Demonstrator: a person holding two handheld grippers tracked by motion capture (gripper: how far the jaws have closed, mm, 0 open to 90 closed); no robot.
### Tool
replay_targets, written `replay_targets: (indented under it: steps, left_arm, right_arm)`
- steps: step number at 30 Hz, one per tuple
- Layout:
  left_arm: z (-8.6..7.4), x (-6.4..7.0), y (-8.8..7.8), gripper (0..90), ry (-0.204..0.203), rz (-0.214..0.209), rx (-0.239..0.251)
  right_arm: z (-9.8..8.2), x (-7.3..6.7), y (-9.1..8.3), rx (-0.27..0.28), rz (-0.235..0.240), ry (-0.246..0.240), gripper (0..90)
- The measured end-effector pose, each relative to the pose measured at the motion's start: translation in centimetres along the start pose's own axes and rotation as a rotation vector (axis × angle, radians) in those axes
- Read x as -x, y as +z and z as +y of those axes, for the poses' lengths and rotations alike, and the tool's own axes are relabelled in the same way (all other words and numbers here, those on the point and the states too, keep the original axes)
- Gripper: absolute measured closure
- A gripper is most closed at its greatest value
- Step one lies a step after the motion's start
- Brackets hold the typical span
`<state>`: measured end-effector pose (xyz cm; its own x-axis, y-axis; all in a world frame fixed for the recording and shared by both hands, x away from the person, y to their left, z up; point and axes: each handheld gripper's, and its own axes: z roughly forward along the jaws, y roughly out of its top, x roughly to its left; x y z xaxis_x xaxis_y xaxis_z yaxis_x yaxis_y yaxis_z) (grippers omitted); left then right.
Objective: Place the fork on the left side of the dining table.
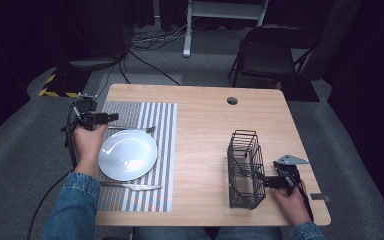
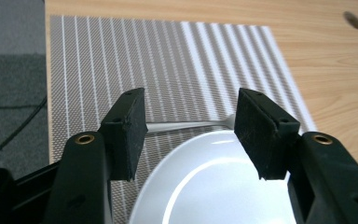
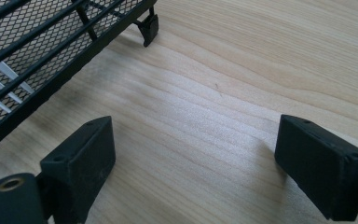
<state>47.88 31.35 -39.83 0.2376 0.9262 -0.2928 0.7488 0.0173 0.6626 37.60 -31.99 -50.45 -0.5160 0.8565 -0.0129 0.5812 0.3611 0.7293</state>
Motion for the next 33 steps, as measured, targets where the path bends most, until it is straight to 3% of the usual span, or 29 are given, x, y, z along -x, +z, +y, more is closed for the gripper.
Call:
replay_targets:
  steps: [15, 22, 33]
  left_arm:
    - [-0.3, 7.1, -5.9, 43.2, 0.141, -0.042, 0.095]
    - [-1.4, 9.9, -8.0, 41.5, 0.203, -0.155, 0.153]
    - [-4.2, 15.2, -8.6, 39.7, 0.333, -0.23, 0.163]
  right_arm:
    - [0.0, 0.2, 0.0, 0.002, 0.019, -0.015, 12.6]
    - [0.0, 0.2, 0.0, 0.0, 0.017, -0.015, 12.5]
    - [0.0, 0.2, 0.0, 0.0, 0.016, -0.014, 12.5]
